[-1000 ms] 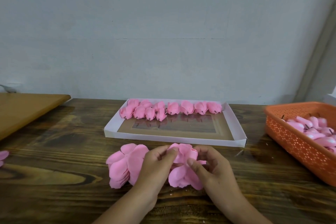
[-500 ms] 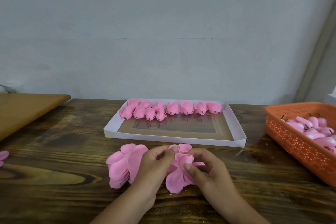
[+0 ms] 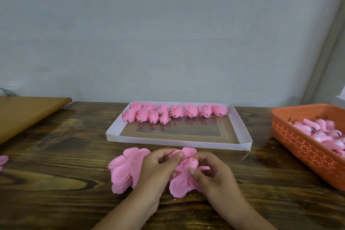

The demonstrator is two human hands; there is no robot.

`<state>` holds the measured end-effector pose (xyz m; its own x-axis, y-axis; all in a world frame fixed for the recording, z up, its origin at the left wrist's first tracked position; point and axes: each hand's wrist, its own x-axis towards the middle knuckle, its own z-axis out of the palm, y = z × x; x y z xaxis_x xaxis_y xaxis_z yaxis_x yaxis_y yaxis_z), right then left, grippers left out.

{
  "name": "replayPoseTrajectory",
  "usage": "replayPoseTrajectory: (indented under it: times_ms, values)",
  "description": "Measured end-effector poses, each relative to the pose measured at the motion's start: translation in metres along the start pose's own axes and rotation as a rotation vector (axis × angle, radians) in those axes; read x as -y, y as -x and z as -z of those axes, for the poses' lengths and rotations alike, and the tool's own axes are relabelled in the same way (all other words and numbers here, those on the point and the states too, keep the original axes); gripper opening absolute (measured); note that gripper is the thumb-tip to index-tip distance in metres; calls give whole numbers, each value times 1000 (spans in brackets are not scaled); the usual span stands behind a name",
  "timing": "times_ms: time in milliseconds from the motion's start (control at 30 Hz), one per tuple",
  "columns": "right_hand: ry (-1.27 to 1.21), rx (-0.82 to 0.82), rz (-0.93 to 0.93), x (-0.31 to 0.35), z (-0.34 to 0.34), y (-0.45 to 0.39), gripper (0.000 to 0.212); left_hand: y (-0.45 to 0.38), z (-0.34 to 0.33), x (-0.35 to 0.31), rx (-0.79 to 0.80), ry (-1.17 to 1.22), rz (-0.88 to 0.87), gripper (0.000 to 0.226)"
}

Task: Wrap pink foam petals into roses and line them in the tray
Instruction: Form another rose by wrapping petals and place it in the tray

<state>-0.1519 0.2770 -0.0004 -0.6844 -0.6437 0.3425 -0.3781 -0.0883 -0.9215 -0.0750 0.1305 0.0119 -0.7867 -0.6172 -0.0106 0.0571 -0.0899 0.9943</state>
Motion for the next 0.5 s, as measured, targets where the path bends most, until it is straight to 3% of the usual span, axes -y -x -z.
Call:
replayPoseTrajectory:
  times_ms: [133, 333, 500]
  values:
    - [17, 25, -23, 0, -1, 0, 27, 0, 0, 0, 23, 4, -9, 7]
    - [11, -4, -3, 0, 0, 0, 17, 4, -3, -2, 138, -36, -95, 9]
    - [18, -45, 6, -5, 0, -2, 24, 9, -5, -6, 192, -55, -141, 26]
